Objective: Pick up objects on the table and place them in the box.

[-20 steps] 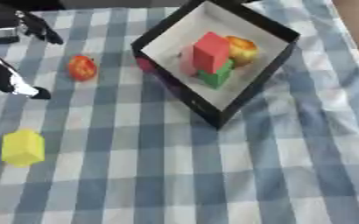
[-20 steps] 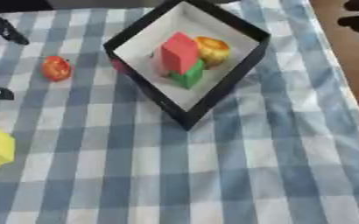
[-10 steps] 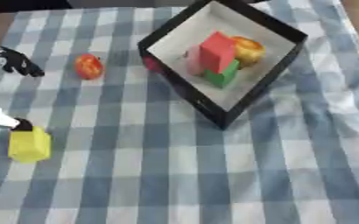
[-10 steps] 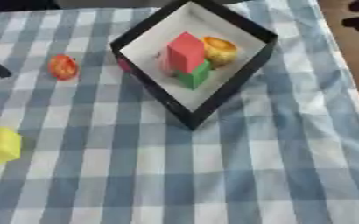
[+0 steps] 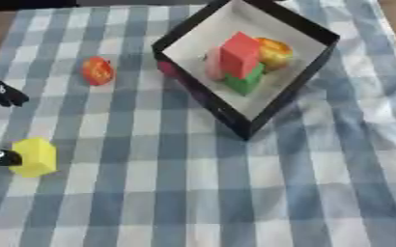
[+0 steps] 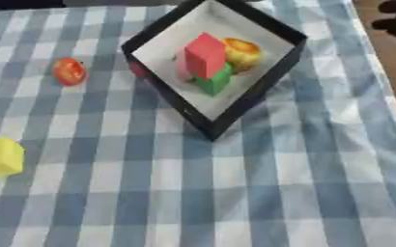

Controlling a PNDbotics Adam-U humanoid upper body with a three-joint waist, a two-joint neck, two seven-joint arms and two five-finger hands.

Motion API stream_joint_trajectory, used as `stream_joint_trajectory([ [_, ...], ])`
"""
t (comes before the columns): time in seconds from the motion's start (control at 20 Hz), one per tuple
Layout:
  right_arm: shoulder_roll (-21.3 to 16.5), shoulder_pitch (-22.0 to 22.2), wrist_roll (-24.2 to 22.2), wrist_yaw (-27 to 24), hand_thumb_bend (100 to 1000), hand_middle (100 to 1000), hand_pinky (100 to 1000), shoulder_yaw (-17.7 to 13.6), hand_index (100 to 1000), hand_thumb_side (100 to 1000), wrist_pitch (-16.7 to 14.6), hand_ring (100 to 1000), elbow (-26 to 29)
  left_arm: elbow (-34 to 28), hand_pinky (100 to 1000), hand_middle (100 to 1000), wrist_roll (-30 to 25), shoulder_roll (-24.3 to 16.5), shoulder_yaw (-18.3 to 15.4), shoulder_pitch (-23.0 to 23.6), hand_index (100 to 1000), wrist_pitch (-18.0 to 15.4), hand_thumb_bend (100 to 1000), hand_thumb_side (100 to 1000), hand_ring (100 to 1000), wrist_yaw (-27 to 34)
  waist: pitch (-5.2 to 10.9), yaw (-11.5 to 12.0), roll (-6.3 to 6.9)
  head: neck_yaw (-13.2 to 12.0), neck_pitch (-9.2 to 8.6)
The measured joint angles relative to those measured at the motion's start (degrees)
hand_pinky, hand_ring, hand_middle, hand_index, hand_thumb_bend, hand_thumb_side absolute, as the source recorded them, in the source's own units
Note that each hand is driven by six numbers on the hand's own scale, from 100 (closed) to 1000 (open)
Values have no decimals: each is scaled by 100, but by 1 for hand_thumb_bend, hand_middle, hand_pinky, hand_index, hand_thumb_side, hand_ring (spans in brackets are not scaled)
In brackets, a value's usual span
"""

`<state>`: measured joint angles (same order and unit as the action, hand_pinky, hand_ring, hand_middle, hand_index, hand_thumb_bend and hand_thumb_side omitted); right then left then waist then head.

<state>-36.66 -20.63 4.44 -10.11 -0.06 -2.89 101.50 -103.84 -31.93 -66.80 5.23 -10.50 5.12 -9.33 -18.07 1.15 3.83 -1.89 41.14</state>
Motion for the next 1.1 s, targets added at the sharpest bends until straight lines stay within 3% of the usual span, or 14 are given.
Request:
stream_joint_trajectory([
  [0.55, 1, 1, 5, 19, 100, 798, 935, -25, 784, 812, -1, 788, 0, 260, 845, 794, -420, 33, 71, 162, 886, 35, 742, 317, 841, -712, 0, -46, 0, -46, -2],
  [1.1, 18, -37, -20, 19, 100, 797, 936, -21, 784, 817, 24, 787, 0, 850, 841, 789, -563, 406, 587, -403, 875, -247, 729, 233, 838, -1190, -1, -155, 0, -161, -7],
])
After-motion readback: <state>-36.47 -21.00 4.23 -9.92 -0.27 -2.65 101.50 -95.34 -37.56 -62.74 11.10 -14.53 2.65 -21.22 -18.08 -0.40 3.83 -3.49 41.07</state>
